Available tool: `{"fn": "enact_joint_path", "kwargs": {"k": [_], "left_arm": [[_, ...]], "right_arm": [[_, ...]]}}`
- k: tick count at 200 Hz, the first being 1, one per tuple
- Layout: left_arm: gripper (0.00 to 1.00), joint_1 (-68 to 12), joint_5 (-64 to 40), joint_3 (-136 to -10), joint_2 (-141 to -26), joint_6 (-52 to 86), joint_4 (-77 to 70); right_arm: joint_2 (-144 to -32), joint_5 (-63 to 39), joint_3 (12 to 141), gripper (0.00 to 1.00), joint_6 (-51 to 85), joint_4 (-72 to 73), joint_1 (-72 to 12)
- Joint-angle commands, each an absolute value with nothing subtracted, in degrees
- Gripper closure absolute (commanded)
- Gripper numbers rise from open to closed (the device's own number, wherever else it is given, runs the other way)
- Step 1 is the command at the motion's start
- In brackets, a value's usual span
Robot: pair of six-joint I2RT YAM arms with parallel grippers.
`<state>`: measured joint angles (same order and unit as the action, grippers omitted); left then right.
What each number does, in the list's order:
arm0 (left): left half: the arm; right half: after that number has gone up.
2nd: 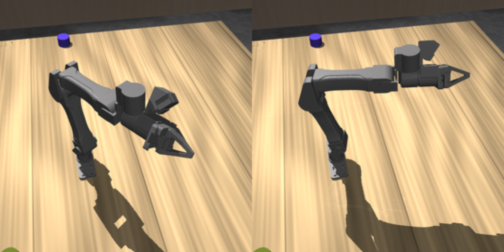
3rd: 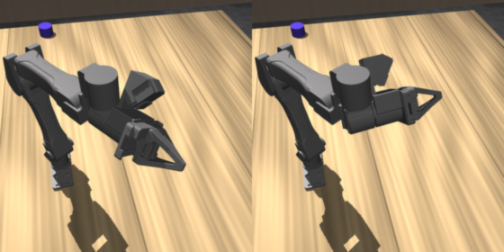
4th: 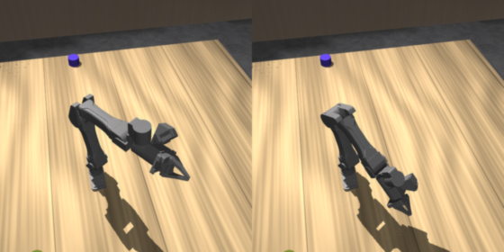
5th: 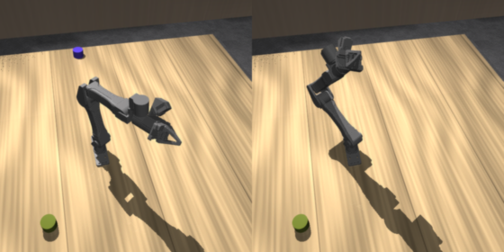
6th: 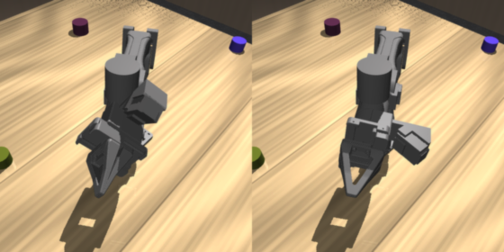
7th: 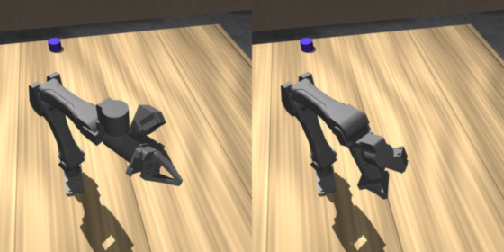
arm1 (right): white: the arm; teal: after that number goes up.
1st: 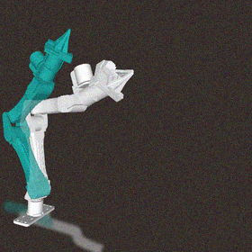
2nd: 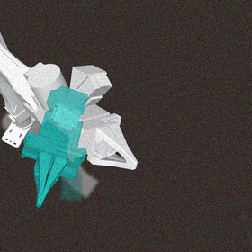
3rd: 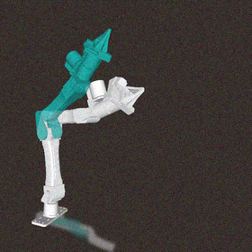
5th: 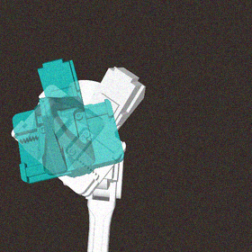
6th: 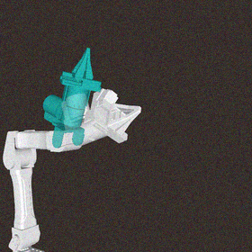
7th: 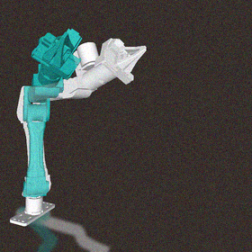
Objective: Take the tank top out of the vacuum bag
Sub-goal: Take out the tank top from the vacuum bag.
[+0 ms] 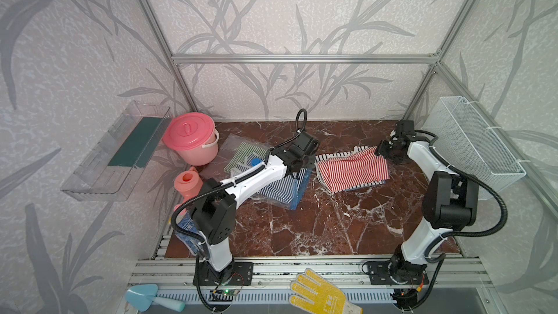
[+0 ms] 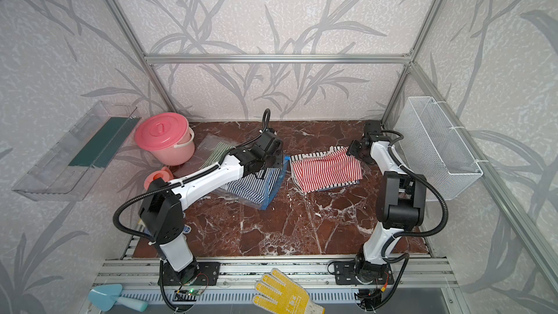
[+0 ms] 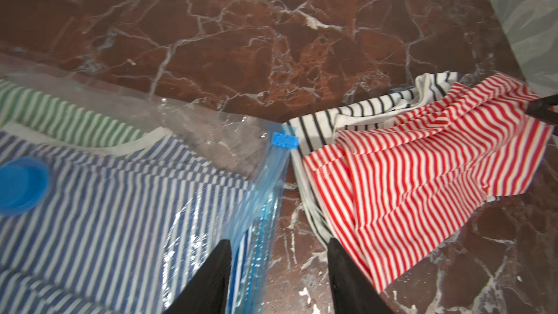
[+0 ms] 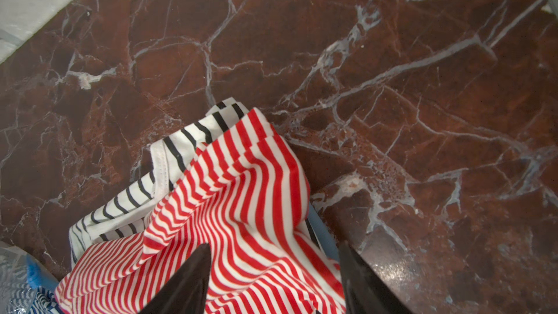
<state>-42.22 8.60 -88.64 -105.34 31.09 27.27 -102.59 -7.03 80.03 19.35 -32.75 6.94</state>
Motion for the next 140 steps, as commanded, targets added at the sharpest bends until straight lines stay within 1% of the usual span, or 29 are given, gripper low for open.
{"fn": "enact_joint_path", "kwargs": {"k": [1, 27, 44, 75, 82, 91, 99, 140], "left_arm": [[0.47, -42.6, 2.4, -95.8, -112.5, 27.6, 30.3], [0.48, -42.8, -0.4, -105.6, -121.0, 24.9, 33.4], [0.51, -42.8, 0.2, -111.3, -125.7, 23.5, 35.7], [0.53, -42.8, -0.9, -118.3, -131.8, 21.2, 36.8], [0.54, -42.8, -1.6, -120.0, -133.2, 20.9, 37.4], [0.58, -42.9, -2.7, -121.6, -134.7, 20.4, 38.0], [0.58, -42.9, -3.9, -122.5, -135.7, 19.7, 38.1], [0.59, -43.2, -3.9, -125.5, -139.6, 19.3, 38.3]], "right_arm": [[-104.5, -7.3, 84.3, 0.3, 16.3, -34.8, 7.0], [-104.9, -8.7, 85.3, 0.28, 15.5, -36.8, 7.0], [-103.0, -8.8, 82.5, 0.26, 15.9, -36.1, 7.0], [-98.2, -9.4, 75.5, 0.25, 18.0, -33.4, 7.0], [-95.5, -9.3, 73.9, 0.25, 18.8, -32.8, 7.0], [-93.8, -9.3, 71.3, 0.25, 19.8, -31.8, 7.1], [-92.3, -9.7, 69.3, 0.25, 20.4, -31.0, 7.1], [-89.1, -9.5, 64.9, 0.24, 21.1, -30.2, 7.2]]}}
